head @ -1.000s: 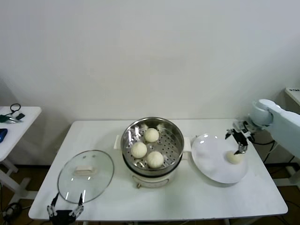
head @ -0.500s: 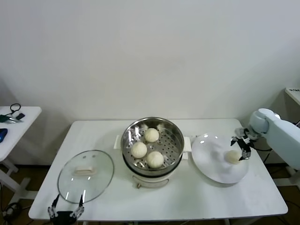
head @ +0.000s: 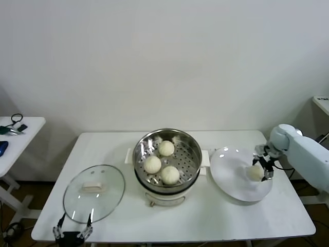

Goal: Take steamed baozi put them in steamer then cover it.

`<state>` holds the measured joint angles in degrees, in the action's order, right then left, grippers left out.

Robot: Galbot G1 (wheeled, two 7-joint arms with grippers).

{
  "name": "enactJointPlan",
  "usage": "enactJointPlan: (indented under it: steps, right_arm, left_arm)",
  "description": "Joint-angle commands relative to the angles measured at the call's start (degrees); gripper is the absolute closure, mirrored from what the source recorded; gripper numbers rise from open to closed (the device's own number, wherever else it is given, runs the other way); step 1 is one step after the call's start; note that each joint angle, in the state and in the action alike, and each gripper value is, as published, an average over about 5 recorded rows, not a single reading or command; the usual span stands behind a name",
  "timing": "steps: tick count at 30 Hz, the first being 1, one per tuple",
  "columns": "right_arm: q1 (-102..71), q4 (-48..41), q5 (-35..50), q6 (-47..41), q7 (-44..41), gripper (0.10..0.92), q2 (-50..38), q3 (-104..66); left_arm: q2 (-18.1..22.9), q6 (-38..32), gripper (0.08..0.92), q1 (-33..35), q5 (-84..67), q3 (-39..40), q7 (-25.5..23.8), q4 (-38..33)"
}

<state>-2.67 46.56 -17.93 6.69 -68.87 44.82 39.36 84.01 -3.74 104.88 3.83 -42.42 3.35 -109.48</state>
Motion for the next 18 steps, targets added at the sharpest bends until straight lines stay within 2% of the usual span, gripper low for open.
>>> enactJointPlan:
  steps: [1, 6, 10, 18]
  right_arm:
    - [-0.3, -1.5, -0.6, 0.4, -0.3, 0.299, 0.7, -0.9]
    - [0.7, -1.2, 0.6, 0.7, -0.5, 0.353, 0.4, -0.4]
    - [3.8, 0.5, 4.9, -0.1, -0.4, 0.363, -0.2, 2.7]
    - [24.7, 6.5, 27.5, -6.9, 0.8, 0.364, 0.5, 22.4]
  left_arm:
    - [-0.1, -0.1, 0.177, 0.1, 0.0, 0.0, 0.0, -0.2]
    - [0.1, -0.1, 0.177, 0.2, 0.1, 0.0, 0.0, -0.3]
    - [0.2, -0.1, 0.177, 0.2, 0.2, 0.1, 0.0, -0.3]
    - [0.7, 0.2, 0.177, -0.5, 0.3, 0.8, -0.1, -0.7]
